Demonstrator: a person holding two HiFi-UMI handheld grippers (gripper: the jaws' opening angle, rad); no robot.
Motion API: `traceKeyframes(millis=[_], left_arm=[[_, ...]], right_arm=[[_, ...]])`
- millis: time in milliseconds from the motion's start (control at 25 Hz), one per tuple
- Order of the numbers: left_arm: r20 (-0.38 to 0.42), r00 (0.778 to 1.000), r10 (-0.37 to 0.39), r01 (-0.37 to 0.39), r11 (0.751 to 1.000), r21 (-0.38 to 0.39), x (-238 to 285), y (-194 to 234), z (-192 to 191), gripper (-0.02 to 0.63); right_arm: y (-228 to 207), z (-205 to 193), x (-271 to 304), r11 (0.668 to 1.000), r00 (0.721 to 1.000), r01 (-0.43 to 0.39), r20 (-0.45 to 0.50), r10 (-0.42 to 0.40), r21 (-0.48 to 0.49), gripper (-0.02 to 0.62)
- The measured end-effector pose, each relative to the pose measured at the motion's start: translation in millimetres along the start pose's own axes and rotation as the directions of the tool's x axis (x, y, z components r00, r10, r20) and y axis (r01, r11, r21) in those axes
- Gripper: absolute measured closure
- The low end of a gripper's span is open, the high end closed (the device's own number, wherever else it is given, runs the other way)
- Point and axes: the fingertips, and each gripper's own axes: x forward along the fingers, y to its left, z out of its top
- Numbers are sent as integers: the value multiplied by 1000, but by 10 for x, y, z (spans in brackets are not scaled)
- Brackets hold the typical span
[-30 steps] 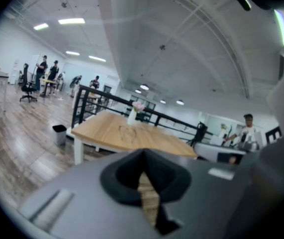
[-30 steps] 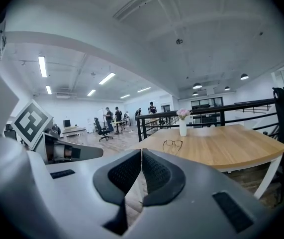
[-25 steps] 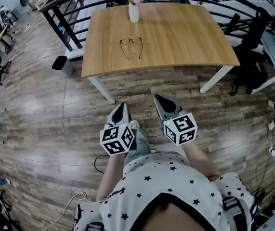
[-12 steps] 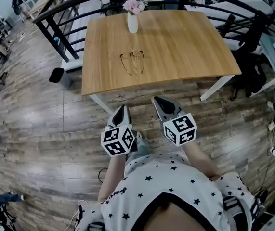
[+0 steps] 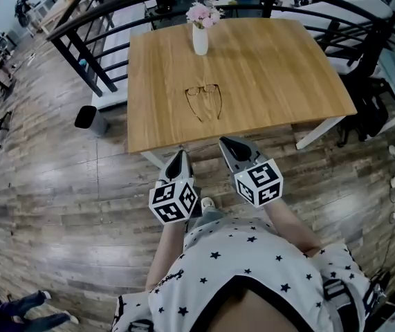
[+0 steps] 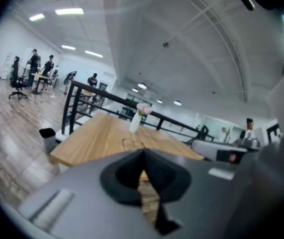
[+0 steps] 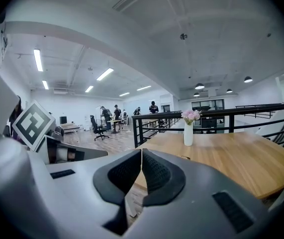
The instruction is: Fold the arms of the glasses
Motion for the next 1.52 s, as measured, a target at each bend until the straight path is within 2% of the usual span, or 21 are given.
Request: traceKeyframes(millis=[520, 960, 1520], left_arm=[[-2, 1000, -22, 22, 1000, -7, 517, 389, 240, 600], [-30, 1000, -10, 10, 1000, -4, 799, 708, 375, 600], [-79, 997, 4, -6, 1000, -24, 1158, 891, 313, 600]], right_arm=[[-234, 127, 592, 999, 999, 37, -7, -38, -28, 577], [-368, 242, 1098, 998, 999, 29, -17, -30, -56, 577], [-712, 80, 1417, 994, 995, 27, -91, -37, -104, 577]])
